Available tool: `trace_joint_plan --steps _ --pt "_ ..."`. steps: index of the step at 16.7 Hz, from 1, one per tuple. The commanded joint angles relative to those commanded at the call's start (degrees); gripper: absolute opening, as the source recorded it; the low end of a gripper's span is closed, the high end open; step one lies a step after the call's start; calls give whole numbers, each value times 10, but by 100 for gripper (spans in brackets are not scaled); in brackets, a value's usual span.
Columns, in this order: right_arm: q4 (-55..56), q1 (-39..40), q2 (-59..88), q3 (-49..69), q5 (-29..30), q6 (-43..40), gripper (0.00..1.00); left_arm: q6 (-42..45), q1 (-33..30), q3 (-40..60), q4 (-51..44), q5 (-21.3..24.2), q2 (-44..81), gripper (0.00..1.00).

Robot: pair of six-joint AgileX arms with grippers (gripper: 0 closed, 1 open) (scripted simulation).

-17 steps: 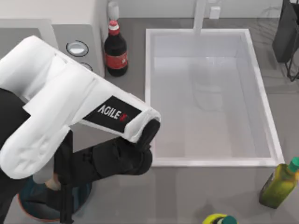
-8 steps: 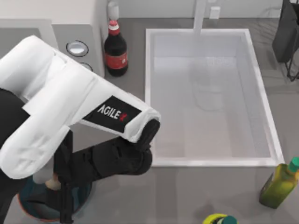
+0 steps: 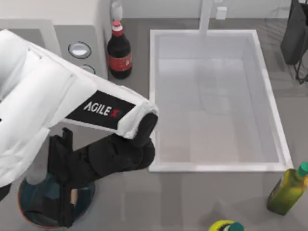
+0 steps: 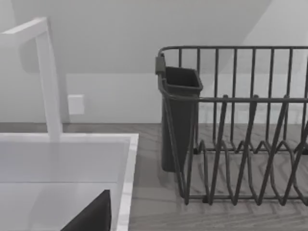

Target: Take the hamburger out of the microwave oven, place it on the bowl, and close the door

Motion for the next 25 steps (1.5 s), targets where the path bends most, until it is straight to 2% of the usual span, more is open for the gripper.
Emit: trace_joint_plan --steps 3,6,12,16,19,22,25 --pt "0 0 0 0 0 0 100 107 29 -31 59 20 -92 100" --pt "0 0 0 0 0 0 100 270 69 -81 142 50 -218 100" --pt "0 0 0 0 0 0 100 718 173 -236 356 135 -540 100" --pt "0 0 0 0 0 0 100 1030 251 -374 519 205 -782 100" --pt "0 0 0 0 0 0 100 1230 308 -485 640 258 -954 100" --pt "0 0 0 0 0 0 100 1389 358 -587 745 306 -1099 100" --pt "0 0 0 0 0 0 100 1494 393 -664 819 342 -1200 100"
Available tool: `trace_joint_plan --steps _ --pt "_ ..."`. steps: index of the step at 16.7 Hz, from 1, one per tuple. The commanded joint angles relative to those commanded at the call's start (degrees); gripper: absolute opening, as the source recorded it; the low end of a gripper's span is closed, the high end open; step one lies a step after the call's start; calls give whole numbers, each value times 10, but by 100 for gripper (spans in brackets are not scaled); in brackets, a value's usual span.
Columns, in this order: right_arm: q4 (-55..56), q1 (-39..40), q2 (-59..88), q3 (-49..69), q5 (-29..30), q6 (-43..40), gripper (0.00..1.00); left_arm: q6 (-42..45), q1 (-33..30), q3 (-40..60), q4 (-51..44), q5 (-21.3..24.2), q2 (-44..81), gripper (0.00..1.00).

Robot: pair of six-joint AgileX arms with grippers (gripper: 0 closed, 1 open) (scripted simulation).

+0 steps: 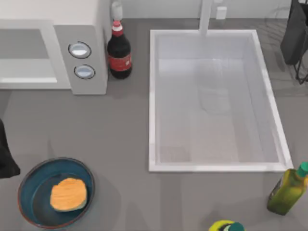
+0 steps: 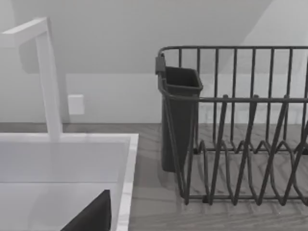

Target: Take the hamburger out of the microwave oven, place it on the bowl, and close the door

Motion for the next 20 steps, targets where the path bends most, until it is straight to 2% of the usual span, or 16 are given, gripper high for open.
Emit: trace_joint_plan --steps 3,9,20 --pt "0 0 0 0 0 0 100 50 17 -40 37 18 -49 100" --pt "0 0 0 0 0 0 100 55 19 -44 41 20 -54 100" --pt "0 0 0 0 0 0 100 55 19 -44 41 20 -54 17"
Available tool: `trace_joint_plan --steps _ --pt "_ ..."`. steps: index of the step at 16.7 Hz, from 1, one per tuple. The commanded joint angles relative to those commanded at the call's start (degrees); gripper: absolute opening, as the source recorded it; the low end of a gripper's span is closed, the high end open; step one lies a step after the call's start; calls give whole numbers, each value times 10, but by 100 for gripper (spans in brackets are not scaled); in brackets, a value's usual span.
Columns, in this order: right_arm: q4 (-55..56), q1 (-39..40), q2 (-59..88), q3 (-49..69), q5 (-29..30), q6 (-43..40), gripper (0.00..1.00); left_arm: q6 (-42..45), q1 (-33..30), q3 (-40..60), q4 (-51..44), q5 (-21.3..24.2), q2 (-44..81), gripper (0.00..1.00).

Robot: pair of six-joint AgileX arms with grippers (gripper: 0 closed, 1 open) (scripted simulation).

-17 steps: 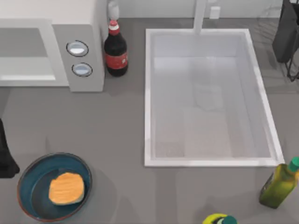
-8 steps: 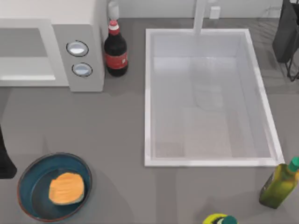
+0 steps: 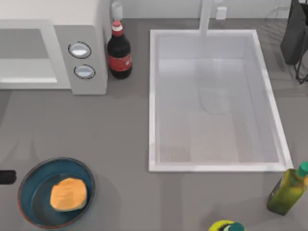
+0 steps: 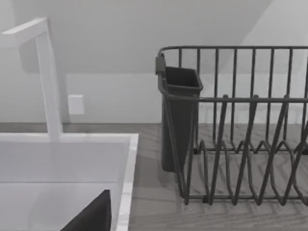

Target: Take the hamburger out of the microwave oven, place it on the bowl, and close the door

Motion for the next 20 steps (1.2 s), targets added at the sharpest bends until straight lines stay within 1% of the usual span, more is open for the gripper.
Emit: trace_joint_plan --steps 2,3,11,13,15,18,20 --pt "0 0 0 0 0 0 100 0 0 0 0 0 0 2" --pt "0 0 0 0 0 0 100 0 0 0 0 0 0 0" --pt "0 0 0 0 0 0 100 0 0 0 0 0 0 0" --pt "0 0 0 0 0 0 100 0 9 2 -3 9 -1 0" --pt "0 0 0 0 0 0 100 0 43 7 -11 43 -4 0" --pt "0 0 0 0 0 0 100 0 120 16 -26 120 -10 0" --pt "0 0 0 0 0 0 100 0 157 21 -34 157 -14 0"
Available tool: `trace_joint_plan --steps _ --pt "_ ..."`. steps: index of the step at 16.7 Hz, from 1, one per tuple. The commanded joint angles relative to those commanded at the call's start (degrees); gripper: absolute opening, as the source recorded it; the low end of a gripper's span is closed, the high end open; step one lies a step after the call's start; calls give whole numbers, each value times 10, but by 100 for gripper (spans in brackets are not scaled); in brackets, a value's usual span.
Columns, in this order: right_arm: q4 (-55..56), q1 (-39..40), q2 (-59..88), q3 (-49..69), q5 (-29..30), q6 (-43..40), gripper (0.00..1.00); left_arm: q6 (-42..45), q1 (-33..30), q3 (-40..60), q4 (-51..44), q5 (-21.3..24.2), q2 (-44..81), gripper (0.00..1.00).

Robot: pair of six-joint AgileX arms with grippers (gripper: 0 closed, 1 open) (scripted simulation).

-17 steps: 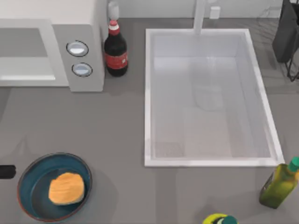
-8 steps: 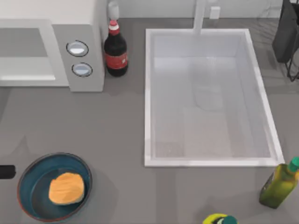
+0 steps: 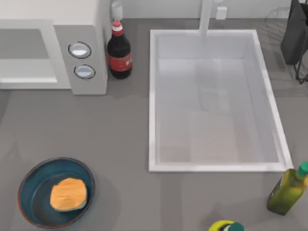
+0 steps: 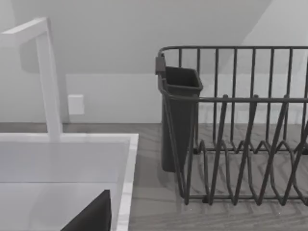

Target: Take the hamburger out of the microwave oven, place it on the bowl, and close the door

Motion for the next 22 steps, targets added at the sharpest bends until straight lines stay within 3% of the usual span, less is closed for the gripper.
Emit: trace_joint_plan --steps 8,14,22 --pt "0 0 0 0 0 0 100 0 31 -3 -2 31 -3 0" --pt "0 0 0 0 0 0 100 1 137 -38 14 137 -21 0" --pt "0 0 0 0 0 0 100 26 158 -2 -5 148 17 0"
